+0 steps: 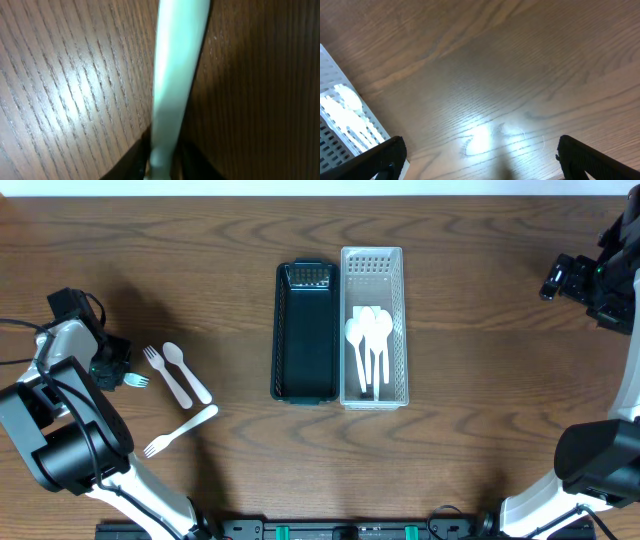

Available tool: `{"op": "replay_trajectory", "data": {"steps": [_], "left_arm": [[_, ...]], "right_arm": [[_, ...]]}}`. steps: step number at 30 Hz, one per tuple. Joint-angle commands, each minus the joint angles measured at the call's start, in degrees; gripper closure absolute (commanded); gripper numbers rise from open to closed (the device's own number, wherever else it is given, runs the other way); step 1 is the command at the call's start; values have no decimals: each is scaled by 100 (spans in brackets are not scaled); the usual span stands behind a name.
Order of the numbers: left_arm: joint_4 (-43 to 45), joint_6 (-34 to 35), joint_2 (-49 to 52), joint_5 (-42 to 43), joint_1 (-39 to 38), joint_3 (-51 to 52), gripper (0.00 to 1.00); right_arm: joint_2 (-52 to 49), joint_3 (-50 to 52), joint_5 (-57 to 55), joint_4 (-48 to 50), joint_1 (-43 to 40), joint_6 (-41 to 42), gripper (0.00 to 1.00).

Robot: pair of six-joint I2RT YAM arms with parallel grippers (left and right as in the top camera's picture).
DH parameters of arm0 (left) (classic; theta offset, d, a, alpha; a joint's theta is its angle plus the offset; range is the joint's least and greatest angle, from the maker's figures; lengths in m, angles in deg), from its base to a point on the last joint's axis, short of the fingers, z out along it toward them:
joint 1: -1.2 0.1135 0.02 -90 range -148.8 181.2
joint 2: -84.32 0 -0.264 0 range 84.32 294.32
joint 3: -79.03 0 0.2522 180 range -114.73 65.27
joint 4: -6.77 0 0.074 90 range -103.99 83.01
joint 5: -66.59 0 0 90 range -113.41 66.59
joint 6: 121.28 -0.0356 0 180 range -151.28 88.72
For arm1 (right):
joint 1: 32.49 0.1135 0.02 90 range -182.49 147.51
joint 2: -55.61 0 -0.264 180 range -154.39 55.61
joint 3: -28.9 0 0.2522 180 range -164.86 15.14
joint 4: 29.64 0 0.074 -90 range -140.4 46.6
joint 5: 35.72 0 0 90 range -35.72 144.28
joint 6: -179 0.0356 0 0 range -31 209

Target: Pack container

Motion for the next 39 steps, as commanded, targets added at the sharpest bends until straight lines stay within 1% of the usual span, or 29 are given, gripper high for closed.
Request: {"op": "replay_trajectory", "data": {"steps": [1,2,3,5,7,8,10,15,18,21,23,24,25,27,32,35,37,39], "left_arm": [[-17,-11,227,87,17,216,81],[-4,-13,227,87,17,216,81],[2,-15,225,105,17,216,87],[0,-15,221,107,17,214,87],[-26,-61,188,131,15,199,90],[-55,-168,162,177,13,173,93],[-170,-433,44,284,0,79,95],[-833,-1005,-643,278,-179,-339,94],[-1388,-1445,-1246,280,-474,-693,94],[-2055,-1937,-1834,280,-1025,-1182,94],[-2350,-2267,-2149,280,-1513,-1497,94],[-2524,-2450,-2312,280,-1897,-1718,95],[-2603,-2496,-2371,280,-2079,-1814,94],[-2830,-2608,-2492,278,-2684,-2083,94],[-2874,-2793,-2514,326,-4223,-2260,94],[-2761,-3095,-2317,323,-5038,-2260,94],[-2702,-3287,-2094,321,-5414,-2258,94],[-2658,-3340,-1827,319,-5628,-2253,94]], "right_arm": [[-24,37,9,-7,17,24,1],[-24,37,9,-7,17,24,1],[-24,37,9,-9,17,24,1],[-24,37,9,-2,17,24,1],[-24,37,9,9,17,24,1],[-24,37,9,15,17,24,1],[-24,37,9,22,17,24,1],[-24,37,9,35,17,22,1],[-24,37,9,46,17,-26,1],[-24,37,9,55,17,-87,1],[-24,37,11,68,17,-136,1],[-24,37,11,79,17,-162,1],[-24,37,11,83,17,-170,1],[-24,37,11,96,17,-175,1],[-24,37,9,142,17,-345,1],[-24,37,9,151,17,-455,1],[-24,37,11,149,17,-529,1],[-24,37,9,151,15,-535,1]]}}
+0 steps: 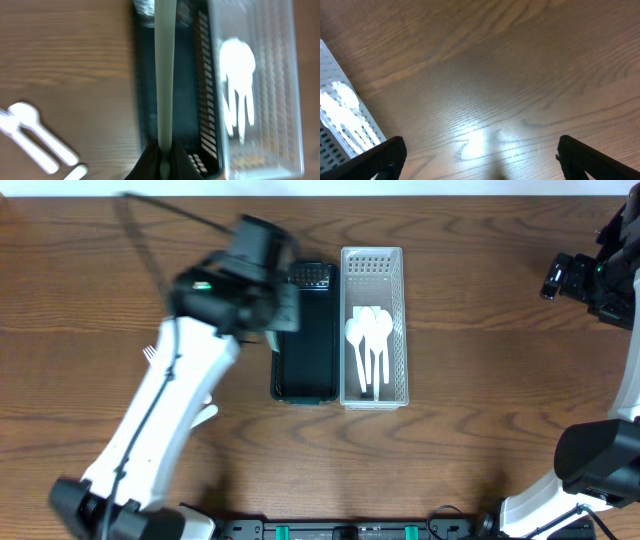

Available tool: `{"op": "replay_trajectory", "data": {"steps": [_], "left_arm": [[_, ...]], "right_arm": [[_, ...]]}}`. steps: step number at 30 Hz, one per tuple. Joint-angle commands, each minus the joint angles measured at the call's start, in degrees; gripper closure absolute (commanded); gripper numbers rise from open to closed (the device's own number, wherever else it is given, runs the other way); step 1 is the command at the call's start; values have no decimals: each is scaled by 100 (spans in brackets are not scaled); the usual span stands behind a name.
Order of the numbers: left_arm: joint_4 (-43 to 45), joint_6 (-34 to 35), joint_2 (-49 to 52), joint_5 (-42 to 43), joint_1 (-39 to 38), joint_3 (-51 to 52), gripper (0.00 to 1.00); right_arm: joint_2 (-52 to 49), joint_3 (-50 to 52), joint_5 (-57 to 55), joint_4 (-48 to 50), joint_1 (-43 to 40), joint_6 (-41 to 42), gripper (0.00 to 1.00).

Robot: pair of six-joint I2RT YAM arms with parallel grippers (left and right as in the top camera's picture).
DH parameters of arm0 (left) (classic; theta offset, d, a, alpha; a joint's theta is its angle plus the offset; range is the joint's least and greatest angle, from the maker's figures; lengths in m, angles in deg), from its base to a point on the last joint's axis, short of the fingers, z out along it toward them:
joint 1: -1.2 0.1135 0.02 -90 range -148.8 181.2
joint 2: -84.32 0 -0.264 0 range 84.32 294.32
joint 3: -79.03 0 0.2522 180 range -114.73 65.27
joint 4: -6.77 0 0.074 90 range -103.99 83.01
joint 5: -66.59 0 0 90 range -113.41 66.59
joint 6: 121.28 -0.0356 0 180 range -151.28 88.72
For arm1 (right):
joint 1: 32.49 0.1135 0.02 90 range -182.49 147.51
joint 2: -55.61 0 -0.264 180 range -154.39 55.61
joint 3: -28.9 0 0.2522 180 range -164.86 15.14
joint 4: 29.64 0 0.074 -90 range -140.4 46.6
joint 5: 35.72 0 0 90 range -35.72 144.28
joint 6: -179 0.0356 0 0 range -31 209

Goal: Pack container
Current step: 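Carry the mint-green fork to the dark green tray and release, then return the left gripper to the cutlery and grasp a white fork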

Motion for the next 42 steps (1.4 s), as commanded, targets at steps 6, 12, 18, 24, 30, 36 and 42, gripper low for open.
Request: {"op": "replay_trajectory", "data": {"steps": [6,12,18,24,30,36,42], "left_arm": [[31,-350,1488,-22,-361,-9,94],[28,-352,2358,-22,-352,-9,94],[11,-372,2511,-31,-352,-13,50],[-345,-651,2159,-525,-341,-278,38],[-1163,-780,1187,-1377,-310,-1091,38],[-1272,-310,-79,-1617,649,-1204,31],[-1563,-107,-319,-741,2433,-1115,30]], "right_arm": [[-24,37,9,20,15,-326,1],[-24,37,9,15,15,-323,1],[-24,37,9,17,15,-323,1],[-24,37,9,24,15,-323,1],[-24,37,9,22,15,-323,1],[-24,37,9,17,15,-326,1],[-24,37,9,17,15,-326,1]]}}
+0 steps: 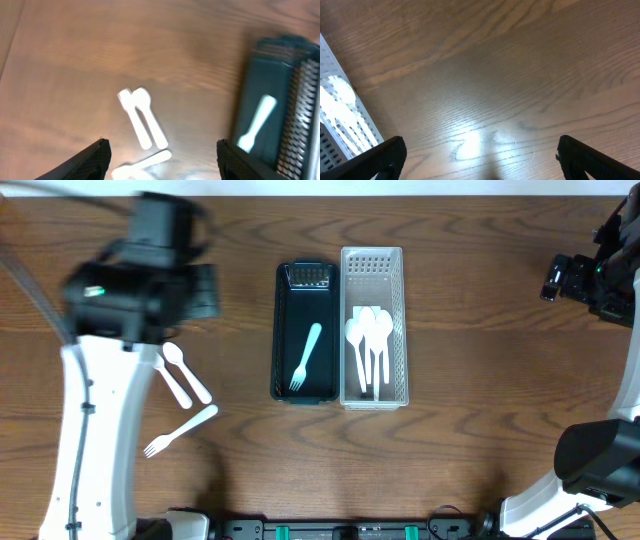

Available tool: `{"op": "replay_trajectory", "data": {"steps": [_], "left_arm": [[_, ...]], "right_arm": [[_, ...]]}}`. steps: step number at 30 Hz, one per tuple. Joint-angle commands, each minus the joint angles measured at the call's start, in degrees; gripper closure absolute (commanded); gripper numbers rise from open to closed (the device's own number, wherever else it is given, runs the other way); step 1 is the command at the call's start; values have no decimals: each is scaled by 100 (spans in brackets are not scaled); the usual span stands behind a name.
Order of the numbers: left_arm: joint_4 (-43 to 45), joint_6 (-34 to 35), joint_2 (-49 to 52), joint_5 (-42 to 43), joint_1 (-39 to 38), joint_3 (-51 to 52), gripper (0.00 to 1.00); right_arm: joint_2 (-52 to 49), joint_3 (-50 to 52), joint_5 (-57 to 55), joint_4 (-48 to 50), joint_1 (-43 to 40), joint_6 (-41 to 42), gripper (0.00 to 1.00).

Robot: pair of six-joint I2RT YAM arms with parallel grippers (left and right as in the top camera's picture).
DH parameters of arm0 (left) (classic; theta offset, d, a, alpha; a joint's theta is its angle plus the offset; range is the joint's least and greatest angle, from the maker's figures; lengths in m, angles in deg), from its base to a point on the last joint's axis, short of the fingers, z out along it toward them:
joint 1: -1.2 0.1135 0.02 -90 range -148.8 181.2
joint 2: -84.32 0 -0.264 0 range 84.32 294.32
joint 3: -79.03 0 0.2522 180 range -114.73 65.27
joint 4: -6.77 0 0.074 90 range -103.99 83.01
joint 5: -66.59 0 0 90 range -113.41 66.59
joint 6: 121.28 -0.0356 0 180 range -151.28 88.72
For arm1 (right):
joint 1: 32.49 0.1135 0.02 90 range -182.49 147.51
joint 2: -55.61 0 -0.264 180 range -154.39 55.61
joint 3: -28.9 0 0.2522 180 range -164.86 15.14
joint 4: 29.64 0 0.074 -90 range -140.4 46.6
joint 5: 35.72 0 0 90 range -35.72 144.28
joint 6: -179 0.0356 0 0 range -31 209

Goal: Pack container
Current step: 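Return the left gripper to the cutlery and grasp a white fork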

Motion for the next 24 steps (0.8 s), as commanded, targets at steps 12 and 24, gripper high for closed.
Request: {"op": "replay_trajectory", "data": {"steps": [12,24], "left_arm": [[1091,304,1073,1279,2166,2124,30],[2380,260,1639,1561,2323,3635,30]], "right_arm": [[-22,37,9,15,15,-98,1],[-22,37,7,17,7,-166,1]]}}
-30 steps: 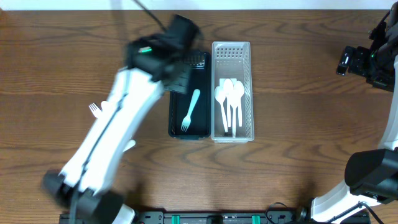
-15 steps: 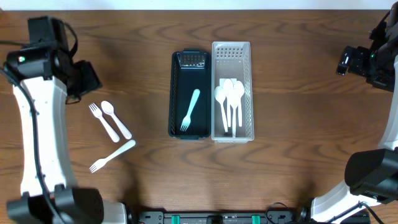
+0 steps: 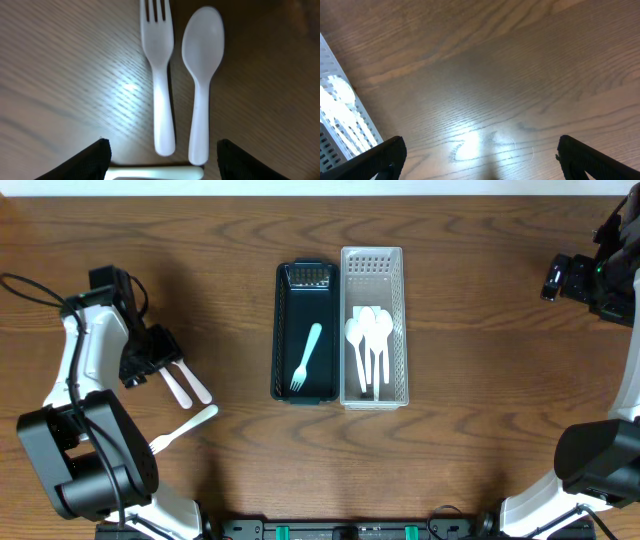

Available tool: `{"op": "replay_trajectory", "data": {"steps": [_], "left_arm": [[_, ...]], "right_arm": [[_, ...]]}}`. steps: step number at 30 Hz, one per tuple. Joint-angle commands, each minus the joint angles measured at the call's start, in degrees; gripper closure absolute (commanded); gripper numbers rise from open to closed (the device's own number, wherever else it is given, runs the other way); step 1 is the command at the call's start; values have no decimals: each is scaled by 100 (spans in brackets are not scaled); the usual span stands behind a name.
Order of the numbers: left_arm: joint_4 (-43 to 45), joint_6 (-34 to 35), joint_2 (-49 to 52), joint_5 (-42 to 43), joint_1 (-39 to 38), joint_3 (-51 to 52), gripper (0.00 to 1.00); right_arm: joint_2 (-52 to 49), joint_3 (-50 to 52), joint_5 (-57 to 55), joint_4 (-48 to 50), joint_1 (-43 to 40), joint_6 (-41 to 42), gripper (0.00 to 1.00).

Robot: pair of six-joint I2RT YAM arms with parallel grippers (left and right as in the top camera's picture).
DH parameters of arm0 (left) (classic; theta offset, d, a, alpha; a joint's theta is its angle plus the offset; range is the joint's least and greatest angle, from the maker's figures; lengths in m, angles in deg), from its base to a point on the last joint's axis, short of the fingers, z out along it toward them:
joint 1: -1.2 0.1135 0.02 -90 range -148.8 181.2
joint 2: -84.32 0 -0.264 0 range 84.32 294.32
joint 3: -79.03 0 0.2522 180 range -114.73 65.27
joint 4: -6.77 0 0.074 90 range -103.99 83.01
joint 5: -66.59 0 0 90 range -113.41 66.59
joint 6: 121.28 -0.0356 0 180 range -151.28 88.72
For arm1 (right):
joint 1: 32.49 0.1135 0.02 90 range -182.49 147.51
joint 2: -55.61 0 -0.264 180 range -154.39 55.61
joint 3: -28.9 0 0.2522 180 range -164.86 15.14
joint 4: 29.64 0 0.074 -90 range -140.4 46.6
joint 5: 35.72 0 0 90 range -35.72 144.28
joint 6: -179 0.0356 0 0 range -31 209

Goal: Pack container
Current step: 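Return the left gripper to the cutlery and grasp a white fork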

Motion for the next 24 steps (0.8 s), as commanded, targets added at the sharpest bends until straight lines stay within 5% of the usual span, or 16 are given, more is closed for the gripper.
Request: {"op": "replay_trajectory", "data": {"steps": [1,24], "left_arm": [[216,-11,55,76,22,291,30],[1200,98,389,57,369,852,30]], "right_arm": [[-22,37,7,0,7,-120,1],[-22,37,7,-111,7,-120,1]]}}
